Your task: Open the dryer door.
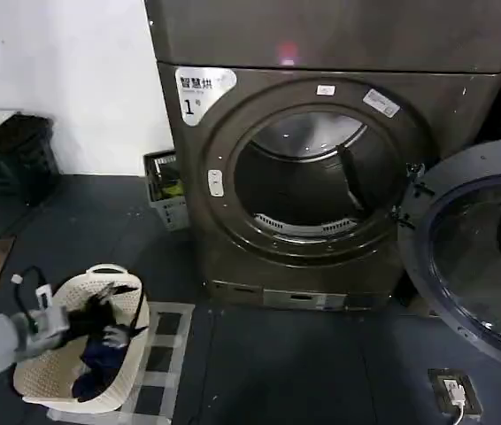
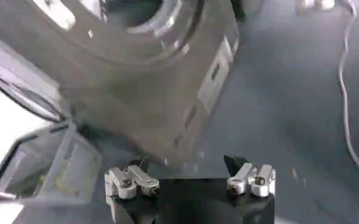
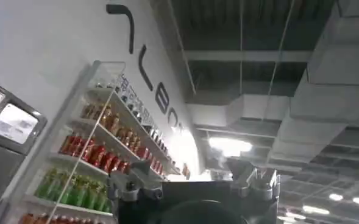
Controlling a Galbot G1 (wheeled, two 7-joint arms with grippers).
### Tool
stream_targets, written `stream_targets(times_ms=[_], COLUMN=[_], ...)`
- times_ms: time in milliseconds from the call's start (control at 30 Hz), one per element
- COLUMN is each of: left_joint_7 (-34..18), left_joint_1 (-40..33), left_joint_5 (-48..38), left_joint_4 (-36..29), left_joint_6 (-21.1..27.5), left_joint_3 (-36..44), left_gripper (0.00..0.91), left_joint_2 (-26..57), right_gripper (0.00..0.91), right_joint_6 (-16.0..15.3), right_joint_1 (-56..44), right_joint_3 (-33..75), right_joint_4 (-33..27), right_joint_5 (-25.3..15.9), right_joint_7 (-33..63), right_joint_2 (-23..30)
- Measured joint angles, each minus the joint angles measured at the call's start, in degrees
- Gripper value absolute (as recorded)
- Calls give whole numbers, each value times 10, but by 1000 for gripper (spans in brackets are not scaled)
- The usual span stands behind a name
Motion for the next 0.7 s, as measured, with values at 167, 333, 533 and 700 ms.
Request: stream_targets(times_ms=[167,333,533,700], left_joint_7=[22,31,43,56], left_joint_1=[13,18,24,24], left_joint_5=[46,65,91,103], left_joint_4=[30,69,100,118], left_joint_6=[-4,-15,-20,-21], left_joint_3=[0,-1,-1,-2], left_gripper=[907,907,907,907], left_joint_2=[31,34,39,38], right_gripper=[907,907,907,907], right_joint_6=[3,5,7,9], right_joint_1=[4,5,6,3], right_joint_3=[-2,-4,-7,-7], right_joint_4=[-1,-5,-4,-4], right_joint_5=[0,0,0,0], right_joint_7=[-2,-3,-10,-12], right_joint_2=[0,0,4,7])
